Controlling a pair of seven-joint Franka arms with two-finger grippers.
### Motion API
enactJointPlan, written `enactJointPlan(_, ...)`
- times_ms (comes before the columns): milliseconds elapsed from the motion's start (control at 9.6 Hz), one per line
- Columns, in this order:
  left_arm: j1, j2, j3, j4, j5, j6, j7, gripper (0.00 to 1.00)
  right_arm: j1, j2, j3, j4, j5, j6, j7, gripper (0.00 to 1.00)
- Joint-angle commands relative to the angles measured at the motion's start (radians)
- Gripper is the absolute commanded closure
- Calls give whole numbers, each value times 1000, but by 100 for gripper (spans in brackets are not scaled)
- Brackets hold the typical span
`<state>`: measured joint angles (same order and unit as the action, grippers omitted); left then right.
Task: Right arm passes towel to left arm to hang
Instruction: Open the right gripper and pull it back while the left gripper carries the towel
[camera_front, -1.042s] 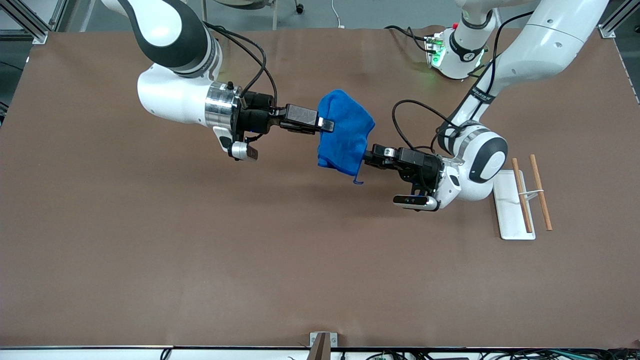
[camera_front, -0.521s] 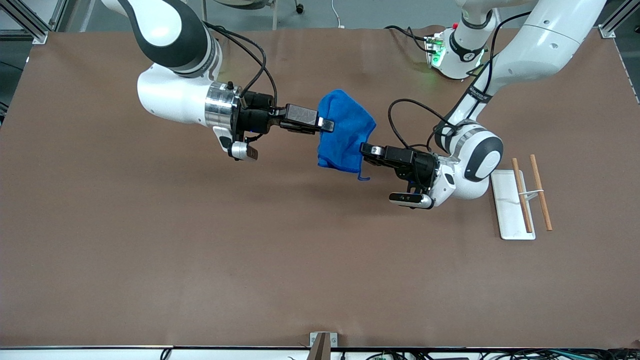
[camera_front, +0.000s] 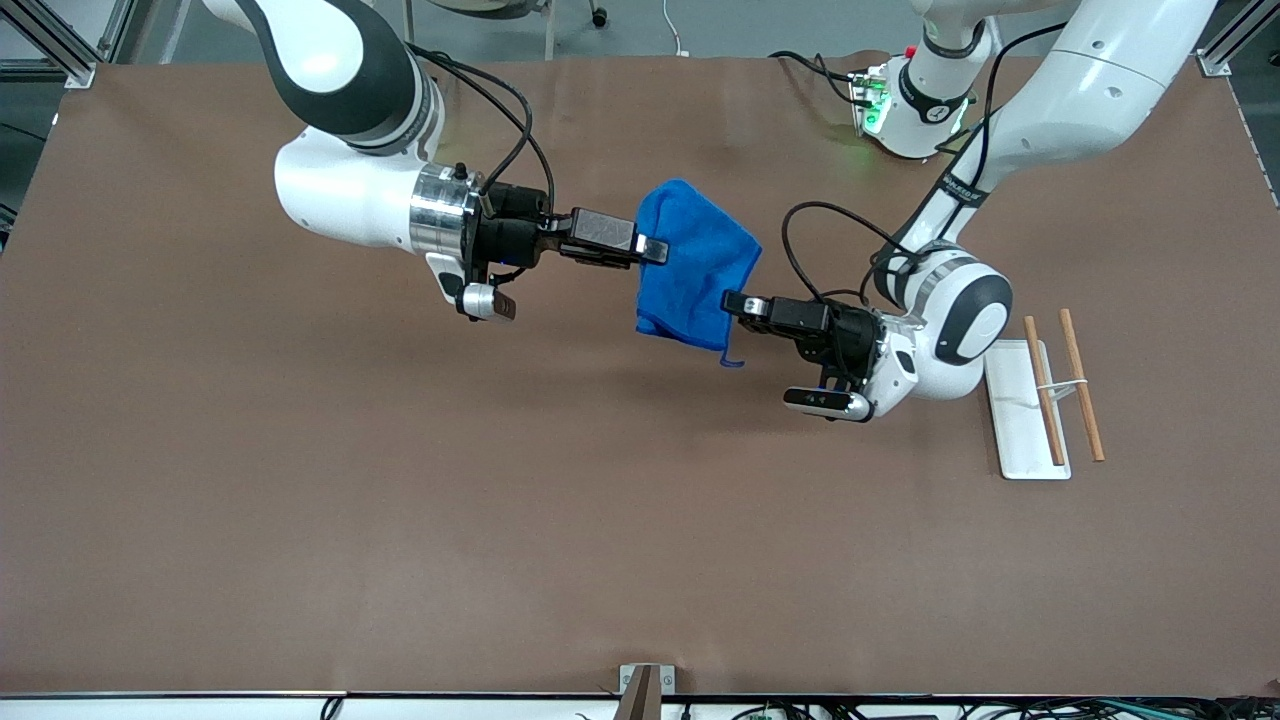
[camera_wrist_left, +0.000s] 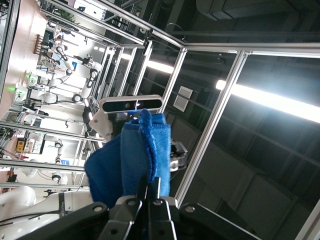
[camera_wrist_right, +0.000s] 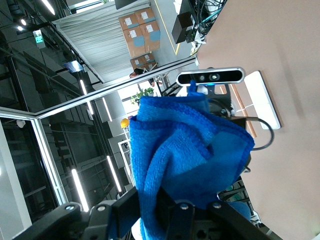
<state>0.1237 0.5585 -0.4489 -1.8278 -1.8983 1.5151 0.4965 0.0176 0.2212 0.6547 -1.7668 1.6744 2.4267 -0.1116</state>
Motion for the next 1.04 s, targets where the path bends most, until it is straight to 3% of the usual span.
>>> enactJointPlan(0,27,-9,9,42,7,89,-106,100,-24,1,-1,-41,-69,6,-11,0)
enactJointPlan(208,43,-26,9,119,86,187,-250,100,-85,1,-10,-66,-254,0,-8,0)
enactJointPlan(625,155,-77,15,157,406,224,-562,100,-91,-42,-254,-209,-731,-1,-5,0)
enactJointPlan(938,221,-126,21,176,767,226,-772,100,-91,-45,-410,-235,-962,-3,-3,0)
